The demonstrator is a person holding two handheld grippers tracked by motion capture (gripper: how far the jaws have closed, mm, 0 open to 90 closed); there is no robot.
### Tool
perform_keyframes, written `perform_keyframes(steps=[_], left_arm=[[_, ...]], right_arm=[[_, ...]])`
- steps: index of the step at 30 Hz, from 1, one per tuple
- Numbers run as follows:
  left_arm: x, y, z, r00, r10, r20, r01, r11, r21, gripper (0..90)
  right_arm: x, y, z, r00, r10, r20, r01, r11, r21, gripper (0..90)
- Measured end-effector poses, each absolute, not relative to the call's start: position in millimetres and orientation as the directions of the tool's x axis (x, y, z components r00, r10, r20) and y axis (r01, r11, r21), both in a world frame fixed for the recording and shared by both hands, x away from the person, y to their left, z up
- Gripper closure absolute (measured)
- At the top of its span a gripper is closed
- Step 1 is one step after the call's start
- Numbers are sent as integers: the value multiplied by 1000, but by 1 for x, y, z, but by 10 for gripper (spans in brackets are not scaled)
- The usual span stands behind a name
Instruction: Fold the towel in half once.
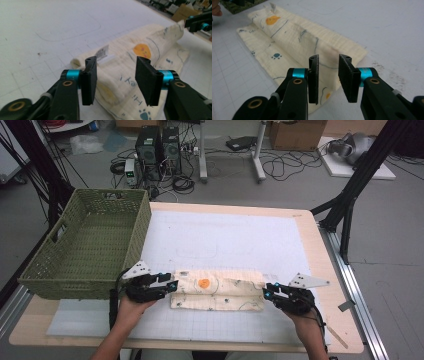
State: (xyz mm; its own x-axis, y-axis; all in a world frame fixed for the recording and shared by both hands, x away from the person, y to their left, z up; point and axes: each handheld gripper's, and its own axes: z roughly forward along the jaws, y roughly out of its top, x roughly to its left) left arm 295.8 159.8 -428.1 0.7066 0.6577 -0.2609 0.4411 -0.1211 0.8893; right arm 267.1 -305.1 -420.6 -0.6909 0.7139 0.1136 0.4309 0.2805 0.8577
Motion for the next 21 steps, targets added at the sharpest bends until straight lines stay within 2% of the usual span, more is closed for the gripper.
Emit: perform_keyframes(steps=[6, 14, 21], left_arm=[[297, 165, -426, 693, 675, -253, 427, -101, 899, 510], [298, 162, -428, 684, 684, -255, 434, -100, 895, 503], [306, 153, -440, 639, 721, -266, 533, -166, 829, 503]], right_arm=[[263, -320, -415, -647, 750, 136, 427, 209, 880, 689], [266, -315, -418, -660, 741, 125, 433, 239, 869, 665], [273, -303, -425, -643, 755, 124, 468, 260, 845, 633]])
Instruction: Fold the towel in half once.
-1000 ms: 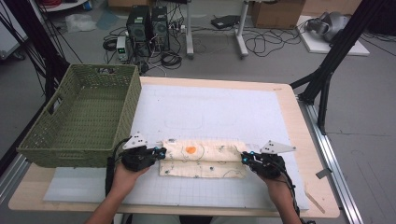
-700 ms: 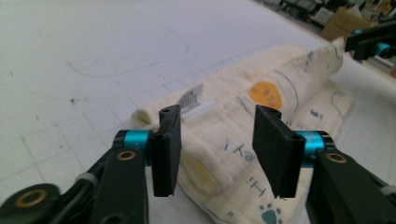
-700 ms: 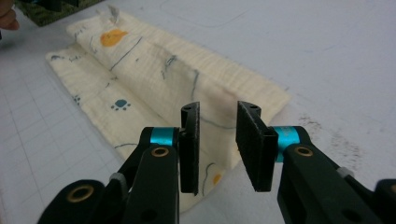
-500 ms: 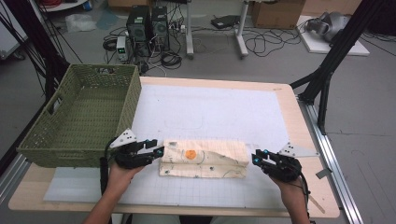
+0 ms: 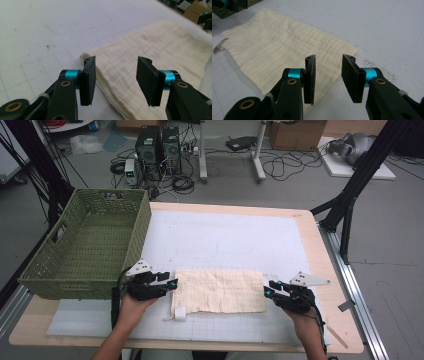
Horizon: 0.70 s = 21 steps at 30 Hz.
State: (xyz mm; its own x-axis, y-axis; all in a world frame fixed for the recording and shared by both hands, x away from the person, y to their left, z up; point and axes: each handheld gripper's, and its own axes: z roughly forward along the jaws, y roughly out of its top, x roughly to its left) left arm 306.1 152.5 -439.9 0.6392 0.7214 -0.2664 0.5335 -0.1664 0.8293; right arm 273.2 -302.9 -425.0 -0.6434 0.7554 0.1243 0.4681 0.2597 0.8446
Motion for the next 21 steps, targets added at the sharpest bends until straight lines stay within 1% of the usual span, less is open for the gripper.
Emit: perform_keyframes(steps=[4, 7, 10, 12, 15, 17, 20, 21], left_arm=[[311, 144, -444, 628, 734, -257, 558, -195, 807, 501], [311, 139, -445, 640, 738, -215, 541, -235, 807, 506], [311, 135, -445, 645, 744, -172, 521, -264, 812, 546], [311, 133, -446, 649, 747, -145, 513, -289, 808, 608], [312, 130, -448, 642, 755, -134, 521, -301, 798, 650], [311, 129, -448, 649, 751, -119, 513, -317, 798, 713], [309, 127, -447, 657, 749, -88, 485, -331, 810, 833], [308, 126, -447, 660, 747, -86, 477, -327, 816, 855]], right_arm=[[280, -293, -430, -645, 756, 111, 481, 288, 828, 619], [282, -289, -431, -650, 752, 110, 482, 297, 824, 619], [283, -289, -431, -652, 751, 108, 482, 301, 823, 619], [283, -290, -432, -651, 751, 110, 484, 299, 822, 619], [283, -290, -432, -650, 752, 112, 485, 297, 823, 614], [282, -290, -432, -650, 751, 114, 485, 295, 823, 614], [282, -290, -432, -650, 752, 113, 486, 297, 822, 615], [282, -289, -432, -650, 752, 115, 489, 296, 821, 615]])
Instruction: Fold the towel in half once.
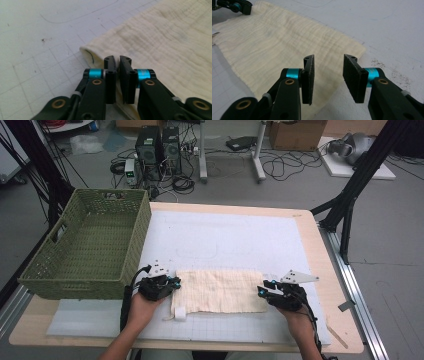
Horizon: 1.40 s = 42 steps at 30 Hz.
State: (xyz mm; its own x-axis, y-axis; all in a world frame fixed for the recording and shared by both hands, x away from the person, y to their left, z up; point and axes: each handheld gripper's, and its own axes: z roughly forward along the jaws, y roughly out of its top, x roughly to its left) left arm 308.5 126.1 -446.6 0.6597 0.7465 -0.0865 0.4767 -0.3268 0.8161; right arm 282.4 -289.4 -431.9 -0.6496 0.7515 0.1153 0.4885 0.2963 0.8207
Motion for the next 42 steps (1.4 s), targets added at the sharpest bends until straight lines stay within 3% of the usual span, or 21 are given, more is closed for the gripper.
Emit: perform_keyframes(steps=[2, 11, 12, 14, 16, 17, 19, 24, 27, 29, 35, 42], left_arm=[[308, 126, -445, 662, 745, -78, 463, -326, 824, 862], [311, 141, -439, 642, 743, -190, 465, -180, 867, 860], [312, 142, -439, 635, 747, -199, 471, -170, 866, 873], [314, 144, -439, 626, 751, -209, 480, -160, 862, 895], [314, 144, -440, 617, 759, -210, 498, -170, 850, 894], [314, 144, -441, 616, 760, -207, 506, -180, 844, 877], [312, 143, -443, 612, 764, -204, 524, -198, 828, 733], [309, 140, -447, 610, 771, -182, 533, -230, 814, 624], [311, 135, -450, 615, 772, -161, 533, -256, 807, 613], [311, 132, -451, 624, 769, -136, 529, -288, 798, 630], [308, 130, -450, 660, 744, -105, 484, -315, 816, 844], [309, 136, -444, 653, 743, -150, 470, -242, 849, 871]], right_arm=[[283, -289, -432, -652, 750, 111, 484, 300, 822, 614], [288, -280, -442, -600, 794, 100, 522, 294, 801, 594], [290, -278, -446, -596, 795, 116, 541, 291, 789, 612], [292, -275, -451, -590, 801, 104, 553, 307, 774, 775], [291, -277, -447, -598, 792, 121, 530, 277, 801, 829], [290, -277, -446, -593, 796, 123, 528, 269, 806, 823], [290, -278, -447, -588, 799, 122, 535, 271, 800, 754], [289, -281, -446, -581, 807, 111, 525, 267, 808, 732], [289, -284, -445, -576, 809, 114, 524, 258, 812, 727], [288, -285, -444, -576, 809, 118, 525, 255, 812, 727], [288, -287, -444, -570, 812, 122, 527, 248, 813, 706], [285, -291, -440, -541, 834, 111, 511, 221, 831, 691]])
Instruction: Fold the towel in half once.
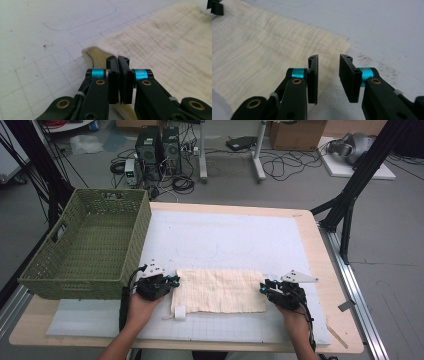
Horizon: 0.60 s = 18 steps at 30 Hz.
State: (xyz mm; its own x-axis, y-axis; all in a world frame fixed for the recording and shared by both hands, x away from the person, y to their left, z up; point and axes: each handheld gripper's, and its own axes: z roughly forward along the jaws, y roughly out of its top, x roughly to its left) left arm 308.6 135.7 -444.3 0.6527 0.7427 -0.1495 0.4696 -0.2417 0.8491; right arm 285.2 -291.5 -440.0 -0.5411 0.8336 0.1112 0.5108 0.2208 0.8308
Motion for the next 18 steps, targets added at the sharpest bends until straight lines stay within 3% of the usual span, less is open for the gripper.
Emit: perform_keyframes(steps=[7, 9, 11, 18], left_arm=[[312, 141, -442, 637, 738, -225, 491, -163, 856, 876], [313, 142, -441, 635, 737, -233, 489, -150, 859, 877], [314, 143, -440, 630, 738, -244, 494, -138, 858, 878], [320, 148, -438, 600, 750, -279, 506, -86, 858, 882]], right_arm=[[289, -289, -445, -558, 815, 157, 554, 225, 801, 626], [292, -284, -448, -575, 793, 202, 573, 214, 791, 731], [292, -279, -449, -592, 787, 174, 565, 251, 786, 849], [290, -276, -439, -588, 799, 131, 517, 247, 819, 864]])
